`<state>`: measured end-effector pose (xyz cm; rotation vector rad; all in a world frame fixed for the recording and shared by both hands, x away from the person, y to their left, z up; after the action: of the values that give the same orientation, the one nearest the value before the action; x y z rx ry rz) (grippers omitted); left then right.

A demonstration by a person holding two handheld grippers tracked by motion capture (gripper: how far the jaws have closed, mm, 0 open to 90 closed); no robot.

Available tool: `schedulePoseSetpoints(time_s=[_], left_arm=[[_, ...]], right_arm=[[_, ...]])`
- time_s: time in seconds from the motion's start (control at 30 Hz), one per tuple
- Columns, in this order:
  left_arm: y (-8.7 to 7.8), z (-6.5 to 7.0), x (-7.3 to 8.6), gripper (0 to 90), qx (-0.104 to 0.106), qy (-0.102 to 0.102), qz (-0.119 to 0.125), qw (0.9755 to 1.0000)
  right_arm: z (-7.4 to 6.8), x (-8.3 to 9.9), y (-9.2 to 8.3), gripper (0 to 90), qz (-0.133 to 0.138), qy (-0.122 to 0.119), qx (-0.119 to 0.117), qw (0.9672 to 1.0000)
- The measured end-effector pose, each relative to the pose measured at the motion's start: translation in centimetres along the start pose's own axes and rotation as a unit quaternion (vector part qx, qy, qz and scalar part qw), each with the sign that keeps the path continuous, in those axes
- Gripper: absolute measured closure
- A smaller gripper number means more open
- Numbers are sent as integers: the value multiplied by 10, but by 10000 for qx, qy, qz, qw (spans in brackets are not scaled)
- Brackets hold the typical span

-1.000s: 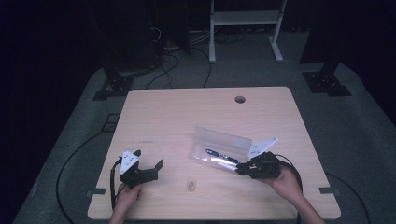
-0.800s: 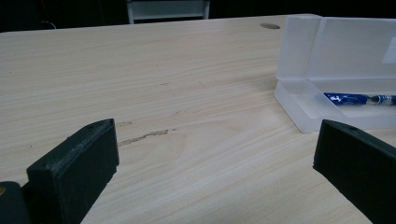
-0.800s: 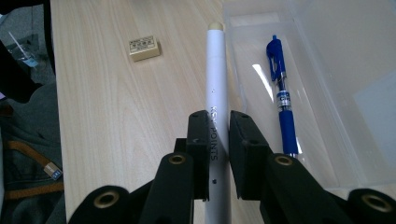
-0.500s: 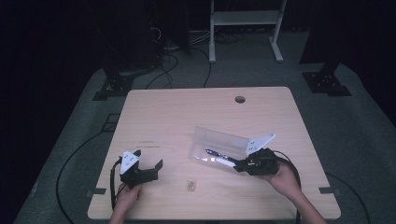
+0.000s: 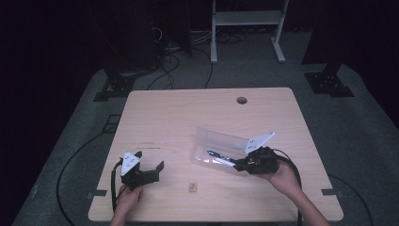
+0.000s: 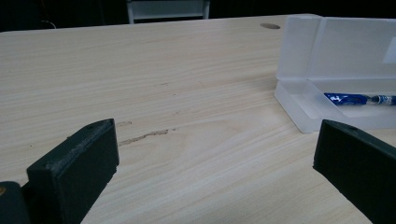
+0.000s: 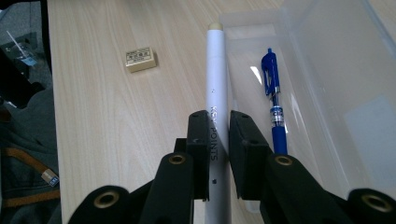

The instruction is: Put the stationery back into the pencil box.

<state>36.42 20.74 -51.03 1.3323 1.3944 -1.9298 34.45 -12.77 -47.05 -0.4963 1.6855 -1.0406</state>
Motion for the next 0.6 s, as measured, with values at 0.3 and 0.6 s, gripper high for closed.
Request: schedulePoseSetpoints(time_s=[0.3, 0.6], left_arm=[[0, 0, 0, 0, 1, -1, 2, 10000], [0, 0, 0, 0, 7, -19, 5, 10000]], right_arm=[[2, -5, 0, 783, -28, -9, 13, 10000], [3, -12, 2, 783, -72, -43, 2, 10000]])
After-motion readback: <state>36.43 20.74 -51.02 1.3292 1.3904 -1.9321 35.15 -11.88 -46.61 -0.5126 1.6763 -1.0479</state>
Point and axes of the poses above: each handheld gripper's, and its own axes: y roughly forward along the jaws, x roughly out of its underside, z roughly to its right, the point moved 8 cm from there along y, roughly forward along the jaws, and after that the axes turned 9 degrees about -z, right-handed, at the moved point
